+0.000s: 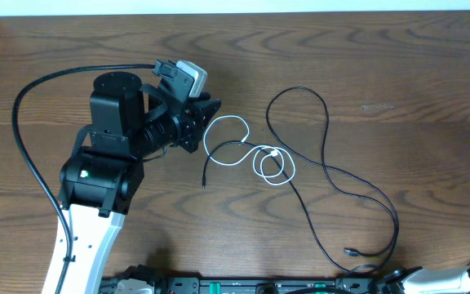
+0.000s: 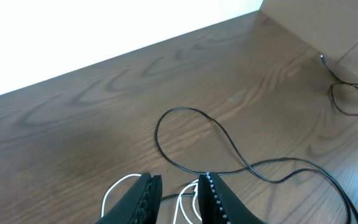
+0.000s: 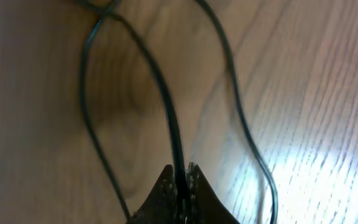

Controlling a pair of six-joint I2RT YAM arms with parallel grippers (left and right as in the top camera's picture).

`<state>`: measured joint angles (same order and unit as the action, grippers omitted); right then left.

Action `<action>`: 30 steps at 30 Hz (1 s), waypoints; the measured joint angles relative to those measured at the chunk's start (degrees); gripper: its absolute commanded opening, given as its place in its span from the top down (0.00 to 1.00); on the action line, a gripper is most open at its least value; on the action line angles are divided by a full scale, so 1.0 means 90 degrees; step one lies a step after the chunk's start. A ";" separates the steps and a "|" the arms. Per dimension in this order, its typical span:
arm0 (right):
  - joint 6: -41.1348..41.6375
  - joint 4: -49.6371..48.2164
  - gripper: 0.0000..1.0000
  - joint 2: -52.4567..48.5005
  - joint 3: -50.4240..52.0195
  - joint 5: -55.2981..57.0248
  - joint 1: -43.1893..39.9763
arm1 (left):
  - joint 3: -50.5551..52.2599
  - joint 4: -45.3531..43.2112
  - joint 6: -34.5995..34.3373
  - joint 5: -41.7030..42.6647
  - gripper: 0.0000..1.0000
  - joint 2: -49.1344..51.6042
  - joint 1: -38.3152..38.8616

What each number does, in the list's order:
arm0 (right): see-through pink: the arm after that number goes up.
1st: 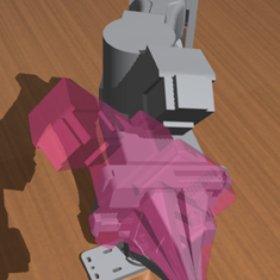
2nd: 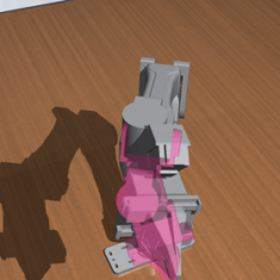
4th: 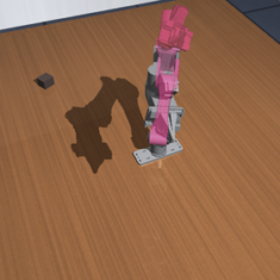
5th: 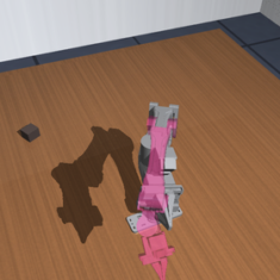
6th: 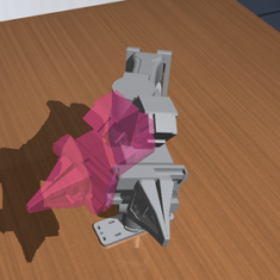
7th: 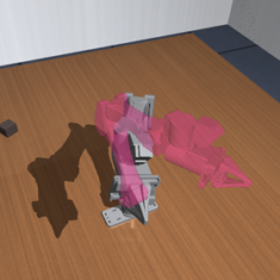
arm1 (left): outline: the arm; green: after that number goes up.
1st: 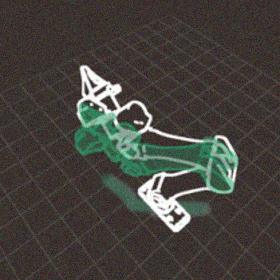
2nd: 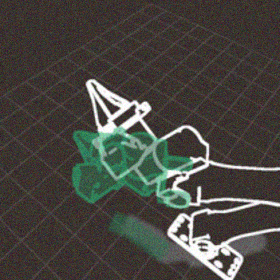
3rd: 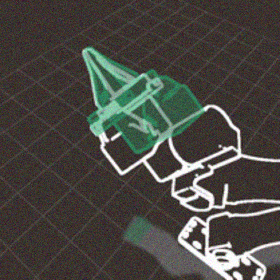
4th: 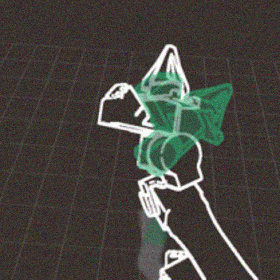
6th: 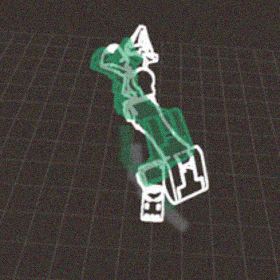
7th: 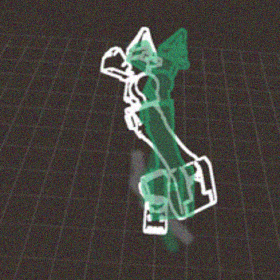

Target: Untangle cables

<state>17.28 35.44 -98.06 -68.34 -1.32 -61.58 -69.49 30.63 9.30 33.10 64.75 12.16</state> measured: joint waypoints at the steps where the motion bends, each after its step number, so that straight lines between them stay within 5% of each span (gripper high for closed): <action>1: -0.0017 -0.0070 0.95 0.0000 0.0083 -0.0044 -0.0080 | 0.0000 -0.0007 0.0000 0.0000 0.75 0.0000 0.0000; 7: -0.0012 -0.0180 0.90 0.0000 0.0148 -0.0165 -0.0393 | 0.0000 -0.0005 0.0000 0.0000 0.75 0.0000 0.0000; 11: 0.0061 -0.0197 0.51 -0.0002 0.0148 -0.0257 -0.0658 | 0.0000 -0.0007 0.0000 0.0000 0.75 0.0000 0.0000; 19: -0.0119 -0.0274 0.13 0.0010 0.0136 -0.1197 -0.0219 | 0.0000 -0.0007 0.0000 -0.0262 0.75 0.0000 0.0005; 30: -0.0981 0.0039 0.10 0.0474 -0.0199 -0.1732 0.2900 | 0.0000 -0.0102 -0.0396 -0.1338 0.75 0.0000 -0.0682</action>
<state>8.45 35.79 -93.80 -70.13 -16.91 -35.48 -69.49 29.71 5.74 21.06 64.75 6.02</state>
